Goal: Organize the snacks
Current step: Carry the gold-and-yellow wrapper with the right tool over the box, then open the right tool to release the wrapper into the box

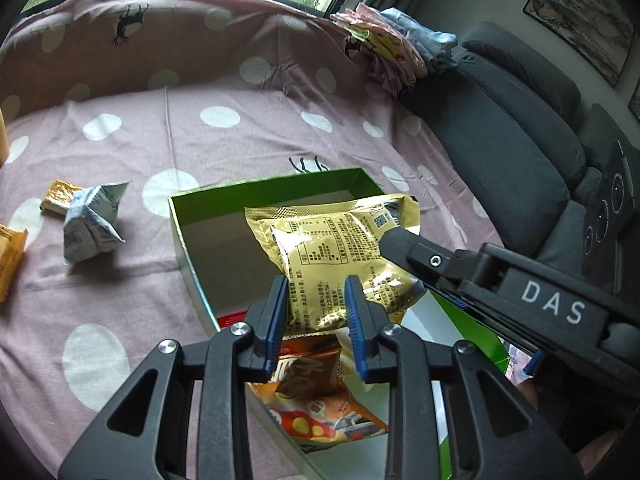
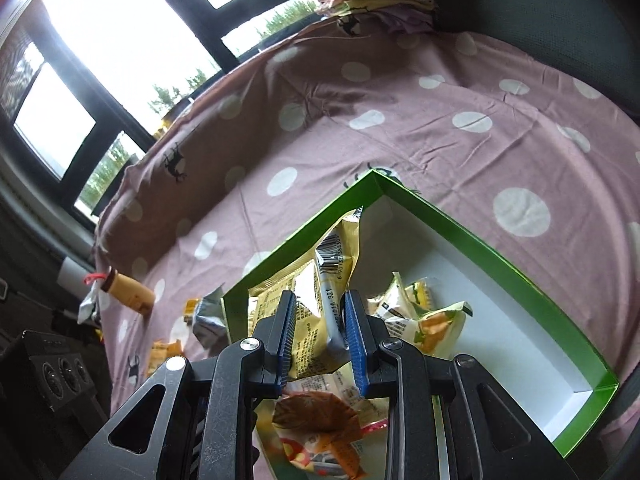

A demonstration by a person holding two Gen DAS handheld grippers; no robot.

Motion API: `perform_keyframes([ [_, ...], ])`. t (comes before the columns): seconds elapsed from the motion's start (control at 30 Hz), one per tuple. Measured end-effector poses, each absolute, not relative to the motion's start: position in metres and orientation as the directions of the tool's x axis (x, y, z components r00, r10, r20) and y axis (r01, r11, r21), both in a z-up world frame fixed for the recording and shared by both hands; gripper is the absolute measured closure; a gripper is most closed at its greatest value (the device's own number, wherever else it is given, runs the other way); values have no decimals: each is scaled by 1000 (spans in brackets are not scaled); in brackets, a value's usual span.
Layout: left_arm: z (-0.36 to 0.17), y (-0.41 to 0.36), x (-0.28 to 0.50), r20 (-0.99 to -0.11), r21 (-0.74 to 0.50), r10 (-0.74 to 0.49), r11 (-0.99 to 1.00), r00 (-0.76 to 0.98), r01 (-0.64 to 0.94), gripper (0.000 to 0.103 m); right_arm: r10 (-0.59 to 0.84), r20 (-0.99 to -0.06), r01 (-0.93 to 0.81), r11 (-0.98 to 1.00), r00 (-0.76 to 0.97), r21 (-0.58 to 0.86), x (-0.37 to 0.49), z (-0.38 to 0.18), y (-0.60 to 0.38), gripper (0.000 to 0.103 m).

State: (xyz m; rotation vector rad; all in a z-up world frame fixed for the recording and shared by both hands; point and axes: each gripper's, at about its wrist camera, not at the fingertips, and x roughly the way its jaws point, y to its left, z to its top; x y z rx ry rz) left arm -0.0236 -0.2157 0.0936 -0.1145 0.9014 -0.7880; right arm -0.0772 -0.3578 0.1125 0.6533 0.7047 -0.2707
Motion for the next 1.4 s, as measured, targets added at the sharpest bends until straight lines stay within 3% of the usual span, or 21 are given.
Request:
perform_keyframes([
  [0.57, 76, -235, -27, -716, -380, -621, 730, 320, 568, 76, -86, -753, 560, 725, 652, 402, -73, 94, -375, 75],
  [0.77, 78, -233, -29, -702, -381, -634, 718, 323, 583, 63, -135, -751, 589, 714, 646, 379, -78, 98, -379, 75],
  [0.87, 84, -228, -30, -673, -406, -666, 696, 322, 592, 52, -99, -719, 543, 728, 688, 419, -79, 104, -375, 71],
  [0.93, 90, -223, -31, -662, -388, -661, 705, 352, 594, 52, -126, -708, 538, 744, 695, 397, -79, 110, -369, 69],
  [1.07, 102, -202, -29, -634, -379, -657, 724, 408, 577, 41, -154, -683, 524, 764, 714, 376, -79, 119, -357, 61],
  [1.17, 112, -183, -25, -609, -383, -654, 738, 449, 555, 38, -163, -665, 508, 780, 729, 366, -77, 125, -349, 52],
  [1.3, 120, -154, -18, -592, -375, -622, 775, 512, 509, 27, -194, -648, 495, 808, 737, 320, -74, 133, -335, 41],
  [1.4, 125, -125, -12, -582, -380, -591, 805, 559, 455, 25, -209, -635, 480, 828, 744, 290, -72, 137, -324, 36],
])
